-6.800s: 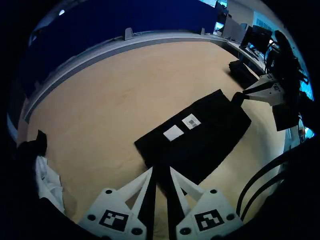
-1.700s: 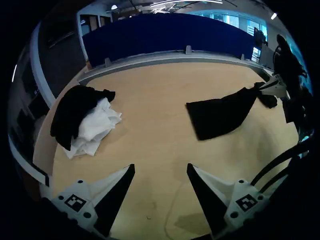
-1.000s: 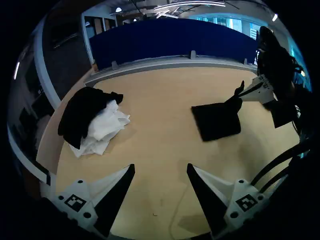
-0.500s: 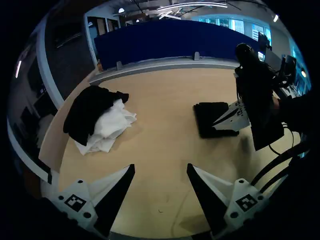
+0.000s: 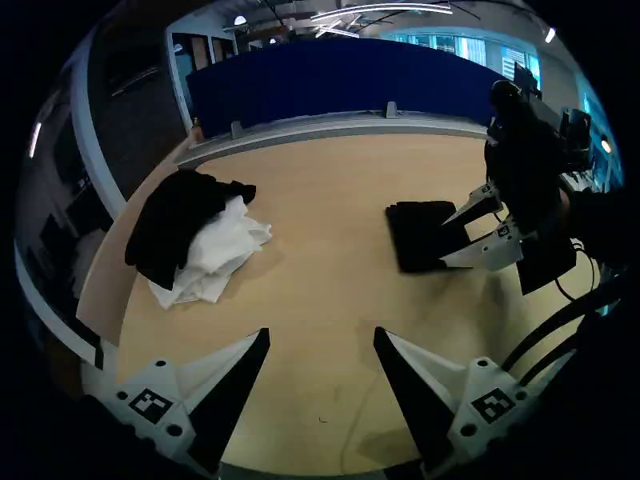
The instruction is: Fold towel
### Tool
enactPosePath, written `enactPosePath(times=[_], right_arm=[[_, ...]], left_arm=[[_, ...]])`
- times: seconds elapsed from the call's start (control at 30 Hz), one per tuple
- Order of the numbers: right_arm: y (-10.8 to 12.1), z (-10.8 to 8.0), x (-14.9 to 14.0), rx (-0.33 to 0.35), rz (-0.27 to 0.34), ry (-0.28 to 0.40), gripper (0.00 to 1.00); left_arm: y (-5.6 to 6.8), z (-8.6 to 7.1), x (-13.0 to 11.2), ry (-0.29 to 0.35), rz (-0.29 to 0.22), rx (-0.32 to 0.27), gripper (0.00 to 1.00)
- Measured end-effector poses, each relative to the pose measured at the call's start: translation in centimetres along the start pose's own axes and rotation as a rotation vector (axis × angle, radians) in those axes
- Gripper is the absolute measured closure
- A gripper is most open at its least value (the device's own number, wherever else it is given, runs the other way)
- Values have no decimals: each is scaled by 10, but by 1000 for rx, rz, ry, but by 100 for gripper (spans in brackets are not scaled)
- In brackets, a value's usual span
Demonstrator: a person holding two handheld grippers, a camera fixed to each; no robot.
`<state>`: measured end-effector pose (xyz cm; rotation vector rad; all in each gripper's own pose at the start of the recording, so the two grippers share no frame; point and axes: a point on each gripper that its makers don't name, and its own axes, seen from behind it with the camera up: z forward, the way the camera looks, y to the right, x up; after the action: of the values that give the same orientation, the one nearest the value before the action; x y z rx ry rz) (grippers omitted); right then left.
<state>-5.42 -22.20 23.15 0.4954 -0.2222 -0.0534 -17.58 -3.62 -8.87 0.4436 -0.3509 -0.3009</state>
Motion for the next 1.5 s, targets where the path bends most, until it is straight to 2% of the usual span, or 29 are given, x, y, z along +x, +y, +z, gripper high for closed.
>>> enactPosePath(times=[0.1, 0.27, 0.47, 0.8, 1.0, 1.5], right_arm=[[7, -10, -6, -37, 2, 3, 0], [21, -27, -23, -109, 23, 2, 0], [31, -44, -50, -160, 65, -26, 0], [31, -42, -72, -174, 97, -55, 0], [31, -38, -79, -177, 111, -67, 13], [36, -34, -90, -210, 152, -73, 66]], left_arm=[[0, 0, 0, 0, 0, -1, 3], [2, 0, 2, 2, 5, 0, 3], [6, 0, 2, 3, 11, -4, 3], [7, 1, 0, 2, 15, -2, 3], [5, 0, 1, 1, 13, 1, 3], [2, 1, 0, 1, 13, 4, 3]])
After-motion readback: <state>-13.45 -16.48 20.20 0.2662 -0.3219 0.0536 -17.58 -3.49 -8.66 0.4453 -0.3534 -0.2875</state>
